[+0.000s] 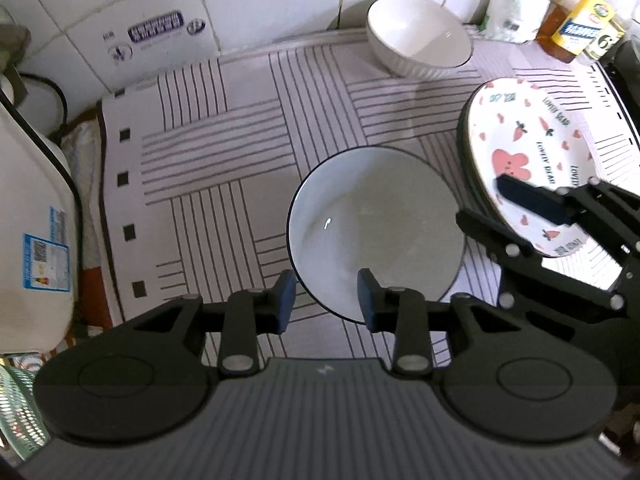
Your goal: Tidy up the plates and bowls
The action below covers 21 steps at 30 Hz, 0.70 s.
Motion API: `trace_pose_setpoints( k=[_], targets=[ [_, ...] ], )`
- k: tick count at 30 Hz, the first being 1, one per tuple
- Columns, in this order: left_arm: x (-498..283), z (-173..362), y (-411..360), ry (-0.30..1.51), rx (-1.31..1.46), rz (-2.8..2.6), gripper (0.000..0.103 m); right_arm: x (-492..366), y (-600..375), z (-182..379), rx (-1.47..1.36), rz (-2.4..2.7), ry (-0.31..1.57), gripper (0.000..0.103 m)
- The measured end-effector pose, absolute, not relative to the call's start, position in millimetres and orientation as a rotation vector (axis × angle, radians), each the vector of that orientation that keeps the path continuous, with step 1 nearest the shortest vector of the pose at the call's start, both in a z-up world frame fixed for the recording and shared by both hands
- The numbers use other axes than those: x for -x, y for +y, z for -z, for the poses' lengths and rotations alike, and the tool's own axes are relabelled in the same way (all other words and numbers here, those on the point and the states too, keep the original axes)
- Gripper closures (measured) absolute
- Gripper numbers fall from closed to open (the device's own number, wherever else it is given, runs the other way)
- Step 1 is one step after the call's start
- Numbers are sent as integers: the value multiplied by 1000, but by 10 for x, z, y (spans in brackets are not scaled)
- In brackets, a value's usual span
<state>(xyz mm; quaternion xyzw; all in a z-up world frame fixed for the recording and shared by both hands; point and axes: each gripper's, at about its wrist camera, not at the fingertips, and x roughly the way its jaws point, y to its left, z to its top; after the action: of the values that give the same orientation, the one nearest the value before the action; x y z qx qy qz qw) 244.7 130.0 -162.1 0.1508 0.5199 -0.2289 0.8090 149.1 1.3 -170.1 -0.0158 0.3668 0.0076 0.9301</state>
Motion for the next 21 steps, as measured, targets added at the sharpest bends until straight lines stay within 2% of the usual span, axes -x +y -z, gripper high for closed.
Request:
trace_pose_setpoints(
  k=[1,2,7,10,17,21],
  targets=[
    [-2416,1576,1294,1099,-332,485,62,-1448,-20,1666,26,-15,746,57],
    [-2384,1529,1289,1085,-341,482,62,-1414,-46,1640,24,-16,744,55],
    [-2276,1336,1262,1051,-354,482,60,-1256,-251,1556,-23,19,733,53],
    [-2205,1250,1236,1034,-357,487,57,-1143,-348,1489,-45,34,711,47],
    [-2061,1074,1100,983,-388,488,57,-923,-532,1314,-52,-45,675,46],
    [-2073,983,1046,956,-335,481,56,-901,-697,1271,-50,-67,640,40]
  ],
)
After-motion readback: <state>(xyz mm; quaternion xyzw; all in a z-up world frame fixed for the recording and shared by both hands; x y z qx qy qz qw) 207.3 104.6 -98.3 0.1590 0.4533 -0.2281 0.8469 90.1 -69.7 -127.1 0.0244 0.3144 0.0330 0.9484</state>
